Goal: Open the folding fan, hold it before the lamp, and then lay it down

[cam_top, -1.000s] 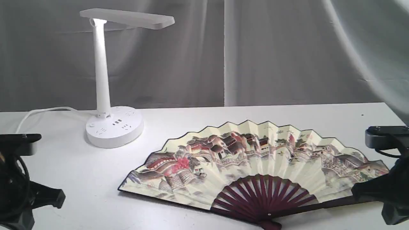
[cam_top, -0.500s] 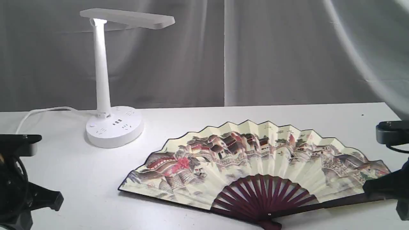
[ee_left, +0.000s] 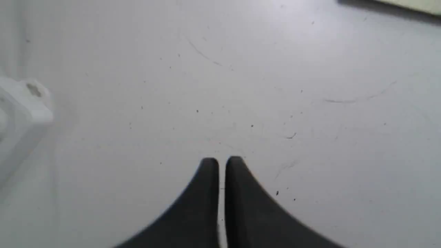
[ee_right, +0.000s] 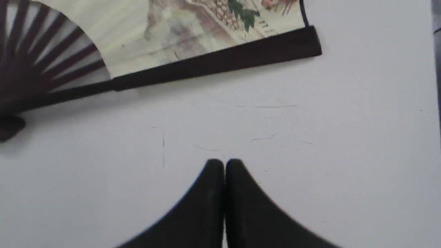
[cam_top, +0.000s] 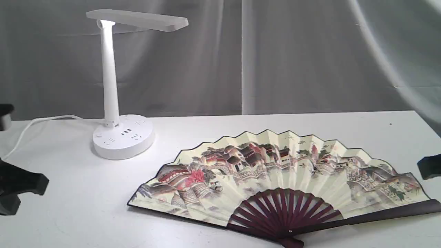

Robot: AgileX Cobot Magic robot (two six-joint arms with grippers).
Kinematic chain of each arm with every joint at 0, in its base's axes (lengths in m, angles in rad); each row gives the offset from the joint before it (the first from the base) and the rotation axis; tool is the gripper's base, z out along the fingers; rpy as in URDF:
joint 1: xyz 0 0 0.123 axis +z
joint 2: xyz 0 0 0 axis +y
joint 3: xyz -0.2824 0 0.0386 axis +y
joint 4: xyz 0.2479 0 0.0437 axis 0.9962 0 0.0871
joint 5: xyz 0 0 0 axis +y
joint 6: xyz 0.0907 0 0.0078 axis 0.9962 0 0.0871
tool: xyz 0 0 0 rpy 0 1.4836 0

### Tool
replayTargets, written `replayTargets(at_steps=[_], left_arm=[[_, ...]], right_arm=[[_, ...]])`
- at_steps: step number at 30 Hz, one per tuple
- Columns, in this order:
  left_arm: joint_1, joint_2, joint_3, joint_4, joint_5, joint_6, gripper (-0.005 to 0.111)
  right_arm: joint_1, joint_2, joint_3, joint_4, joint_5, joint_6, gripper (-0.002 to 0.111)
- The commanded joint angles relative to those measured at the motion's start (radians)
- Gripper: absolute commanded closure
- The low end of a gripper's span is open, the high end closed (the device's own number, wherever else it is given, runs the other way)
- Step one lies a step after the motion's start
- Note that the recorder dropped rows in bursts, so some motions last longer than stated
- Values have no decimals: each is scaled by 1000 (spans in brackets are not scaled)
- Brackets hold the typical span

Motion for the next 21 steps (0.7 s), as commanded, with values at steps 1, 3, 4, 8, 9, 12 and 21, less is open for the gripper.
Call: replayTargets(at_steps=[1,3,4,8,9,12,21], left_arm=[[3,-133,5,-5,14,1,107],[3,-204,5,-5,41,1,107],[3,-246,5,-5,53,1,107],[3,-413,5,-5,81,-4,107],[3,-468,5,-5,84,-4,107],[3,-595,5,-5,119,-4,107],[3,-998,5,-5,180,-17,107]], right_arm=[[1,-94,-6,-11,23,0,108],[1,-159,-6,-17,29,0,108],[1,-193,-6,-17,32,0,108],[1,-320,-6,-17,51,-6,108],[1,-356,-6,-17,58,-6,108],[1,-456,-6,-17,89,-6,108],[1,-812,-6,-17,169,-18,108]])
